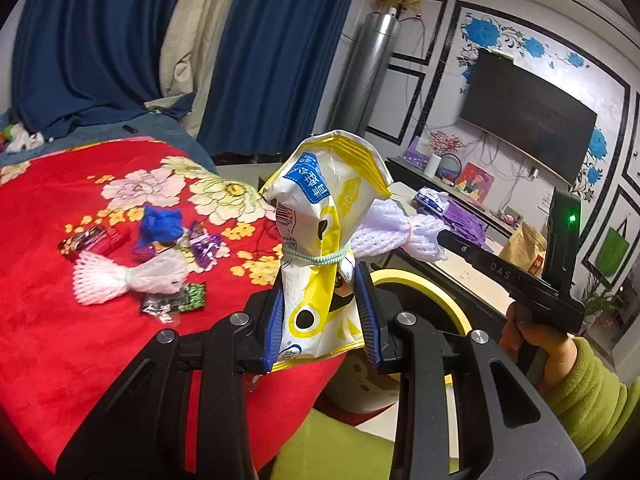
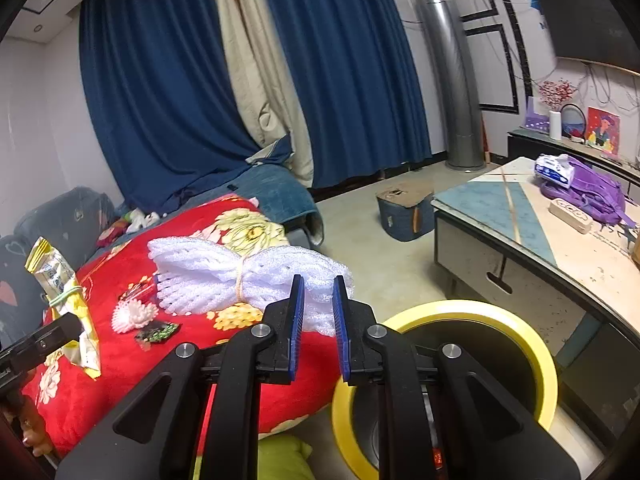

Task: Collect trash
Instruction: 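Carry the chip bag and foam net over the trash bin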

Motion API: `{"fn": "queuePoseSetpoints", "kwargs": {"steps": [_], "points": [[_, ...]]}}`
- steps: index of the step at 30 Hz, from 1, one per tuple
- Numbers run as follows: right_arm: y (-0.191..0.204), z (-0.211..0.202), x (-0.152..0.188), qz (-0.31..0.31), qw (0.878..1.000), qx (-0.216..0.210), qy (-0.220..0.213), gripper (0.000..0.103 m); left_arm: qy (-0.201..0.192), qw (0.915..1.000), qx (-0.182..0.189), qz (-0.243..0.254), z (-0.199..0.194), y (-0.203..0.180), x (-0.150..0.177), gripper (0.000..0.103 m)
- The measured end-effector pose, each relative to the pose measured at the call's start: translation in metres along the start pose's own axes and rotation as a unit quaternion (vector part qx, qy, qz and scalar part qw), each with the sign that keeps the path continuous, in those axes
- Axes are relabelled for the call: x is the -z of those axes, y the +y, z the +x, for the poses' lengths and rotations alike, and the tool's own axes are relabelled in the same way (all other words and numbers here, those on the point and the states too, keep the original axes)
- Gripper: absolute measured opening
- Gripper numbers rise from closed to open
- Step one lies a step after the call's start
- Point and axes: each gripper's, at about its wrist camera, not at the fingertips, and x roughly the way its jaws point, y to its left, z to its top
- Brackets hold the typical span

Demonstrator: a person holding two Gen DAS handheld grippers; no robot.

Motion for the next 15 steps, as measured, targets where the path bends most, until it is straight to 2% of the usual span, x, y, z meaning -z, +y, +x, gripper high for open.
{"fn": "queuePoseSetpoints", "kwargs": {"steps": [15], "points": [[-0.058, -0.016, 0.013, 0.045, 0.998, 0.051, -0.007, 0.014, 0.035, 0.9978, 0.047, 0.031, 0.038, -0.039, 0.002, 0.025]]}}
